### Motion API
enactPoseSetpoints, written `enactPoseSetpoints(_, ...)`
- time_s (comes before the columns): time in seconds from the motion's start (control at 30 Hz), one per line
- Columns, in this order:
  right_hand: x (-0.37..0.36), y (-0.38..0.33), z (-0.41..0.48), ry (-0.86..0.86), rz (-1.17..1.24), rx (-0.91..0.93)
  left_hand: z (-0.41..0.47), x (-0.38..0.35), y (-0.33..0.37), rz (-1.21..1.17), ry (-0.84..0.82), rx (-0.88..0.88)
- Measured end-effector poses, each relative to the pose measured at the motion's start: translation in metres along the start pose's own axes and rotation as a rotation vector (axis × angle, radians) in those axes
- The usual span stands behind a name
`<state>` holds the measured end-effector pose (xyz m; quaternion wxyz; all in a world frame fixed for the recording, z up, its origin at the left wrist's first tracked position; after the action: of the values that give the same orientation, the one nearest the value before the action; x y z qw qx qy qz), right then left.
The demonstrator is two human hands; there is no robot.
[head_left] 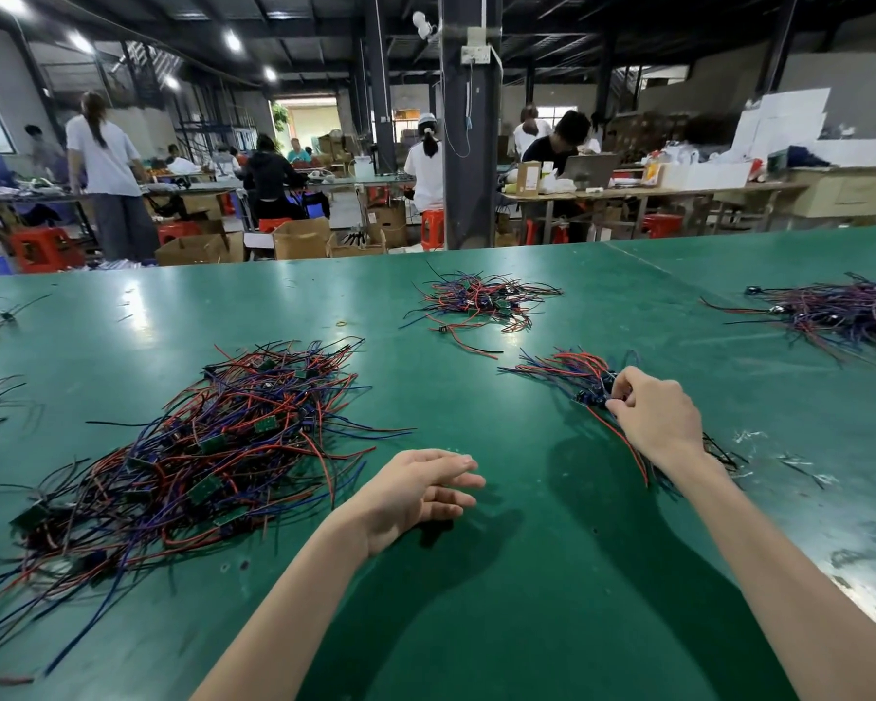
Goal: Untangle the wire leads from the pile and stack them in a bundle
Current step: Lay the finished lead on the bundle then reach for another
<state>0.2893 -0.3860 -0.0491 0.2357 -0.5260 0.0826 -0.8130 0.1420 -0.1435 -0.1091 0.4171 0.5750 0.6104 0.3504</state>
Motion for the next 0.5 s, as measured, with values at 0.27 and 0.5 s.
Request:
enactPoseSetpoints(0.27, -0.014, -0.003, 0.001, -0.113, -0.165, 0.058, -0.002, 0.001, -0.001, 0.032, 0.006, 0.0)
enactPoseSetpoints(0.5, -0.016, -0.03, -0.009, -0.043, -0.403, 0.163, -0.005, 0.005, 0.006, -0.004, 0.059, -0.054)
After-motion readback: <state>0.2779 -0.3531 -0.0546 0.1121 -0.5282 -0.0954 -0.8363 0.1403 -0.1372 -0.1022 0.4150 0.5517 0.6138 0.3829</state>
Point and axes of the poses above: each hand's wrist, its own z-axis towards the middle knuckle, its own x-axis out of the back of the hand, y = z × x, the point moved 10 cm from there along z, towards the middle knuckle, and after that the axes turned 8 degrees about x, right-handed, at the moved point
